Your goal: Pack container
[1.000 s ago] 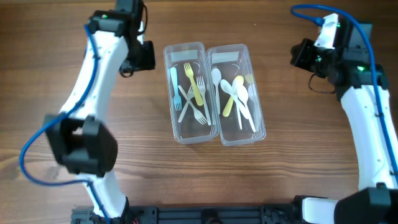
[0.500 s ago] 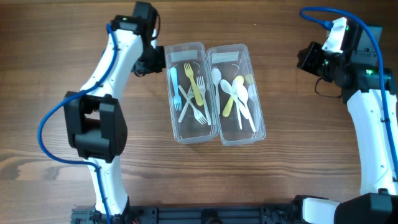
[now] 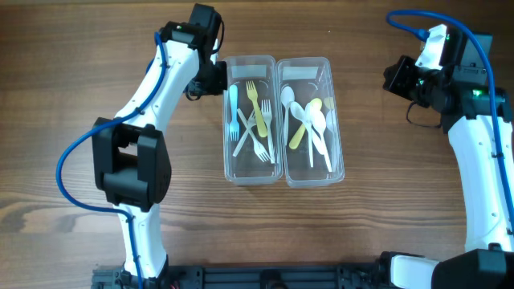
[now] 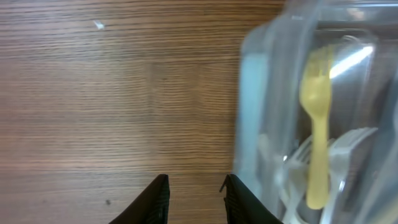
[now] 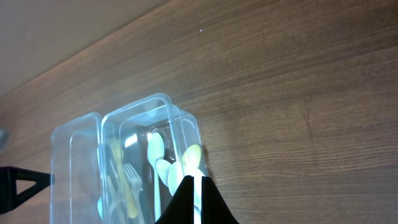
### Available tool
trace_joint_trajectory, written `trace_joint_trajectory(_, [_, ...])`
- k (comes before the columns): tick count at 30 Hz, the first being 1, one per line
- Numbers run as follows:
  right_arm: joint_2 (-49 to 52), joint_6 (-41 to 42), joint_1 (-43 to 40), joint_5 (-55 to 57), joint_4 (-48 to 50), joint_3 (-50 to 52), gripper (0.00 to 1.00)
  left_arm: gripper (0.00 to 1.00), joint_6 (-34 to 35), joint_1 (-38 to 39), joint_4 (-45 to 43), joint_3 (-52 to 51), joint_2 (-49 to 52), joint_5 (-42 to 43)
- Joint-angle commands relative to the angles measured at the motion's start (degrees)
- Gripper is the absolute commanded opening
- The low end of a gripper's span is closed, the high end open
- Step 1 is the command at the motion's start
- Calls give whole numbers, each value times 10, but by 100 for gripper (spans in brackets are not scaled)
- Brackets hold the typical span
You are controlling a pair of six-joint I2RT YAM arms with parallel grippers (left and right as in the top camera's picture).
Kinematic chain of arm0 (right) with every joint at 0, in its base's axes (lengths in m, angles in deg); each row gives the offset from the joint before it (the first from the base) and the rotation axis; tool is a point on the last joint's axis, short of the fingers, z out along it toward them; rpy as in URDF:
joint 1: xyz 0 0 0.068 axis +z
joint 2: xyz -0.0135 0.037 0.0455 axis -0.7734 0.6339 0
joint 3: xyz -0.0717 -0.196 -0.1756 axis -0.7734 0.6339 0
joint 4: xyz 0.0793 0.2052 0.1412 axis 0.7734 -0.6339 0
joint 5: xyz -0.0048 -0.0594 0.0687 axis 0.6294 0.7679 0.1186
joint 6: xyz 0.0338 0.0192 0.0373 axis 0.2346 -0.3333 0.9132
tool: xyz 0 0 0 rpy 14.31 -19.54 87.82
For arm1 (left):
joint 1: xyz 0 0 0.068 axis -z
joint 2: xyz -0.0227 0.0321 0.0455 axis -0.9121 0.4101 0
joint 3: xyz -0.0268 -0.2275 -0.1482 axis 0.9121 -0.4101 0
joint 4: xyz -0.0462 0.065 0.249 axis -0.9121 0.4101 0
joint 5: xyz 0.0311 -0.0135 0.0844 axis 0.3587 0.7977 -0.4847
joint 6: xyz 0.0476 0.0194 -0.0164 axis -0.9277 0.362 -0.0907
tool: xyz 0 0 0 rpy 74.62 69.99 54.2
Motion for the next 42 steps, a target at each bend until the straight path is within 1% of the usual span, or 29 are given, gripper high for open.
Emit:
trace_joint_trajectory(1, [-38,-27,-2,3,16,-11,4,28,-30,-34,21,24,-47,-38])
trace_joint_trajectory(3, [-61,-59,-2,4,29,-23,4,28,-46,-47,38,48,-80,-45])
trace_joint_trajectory(5, [-98,-97,-2,4,50,-33,4,28,-49,-62,56,81,-141,-45])
trace_joint_trajectory(7, [-130,-119,-2,4,63,-33,4,28,-51,-68,59,96,-199,-45])
trace_joint_trajectory(12, [-229,-136,-2,1,71,-33,4,31,-51,-68,65,96,-359,-45])
trace_joint_trajectory(16, [-316,-162,-2,0,70,-33,4,34,-50,-68,93,96,-463,-62])
trace_joint_trajectory(22, [-419,-162,-2,-1,52,-33,4,37,-46,-68,181,96,-560,-90])
trace_joint_trajectory(25, [-442,-162,-2,-1,11,-33,5,41,-41,-68,226,95,-589,-102])
trace_joint_trajectory(26, [-443,-162,-2,-3,0,-33,7,44,-34,-68,238,95,-595,-103])
trace_joint_trajectory(27, [-443,-162,-2,-6,-7,-33,12,48,-30,-68,246,95,-597,-103])
trace_joint_trajectory(28, [-442,-162,-2,-13,-16,-32,24,51,-30,-68,256,95,-598,-103])
trace_joint_trajectory(29, [-442,-161,-2,-21,-23,-32,46,70,-31,-68,264,95,-598,-103])
trace_joint_trajectory(30, [-441,-161,-2,-27,-25,-32,74,100,-31,-68,273,95,-597,-103])
trace_joint_trajectory(31, [-440,-160,-2,-26,-24,-32,100,100,-31,-68,277,95,-596,-103])
trace_joint_trajectory(36, [-439,-161,-2,-26,-15,-32,100,100,-31,-68,283,95,-590,-103])
trace_joint_trajectory(42, [-439,-161,-2,-26,-31,-32,100,100,-31,-68,283,95,-590,-102])
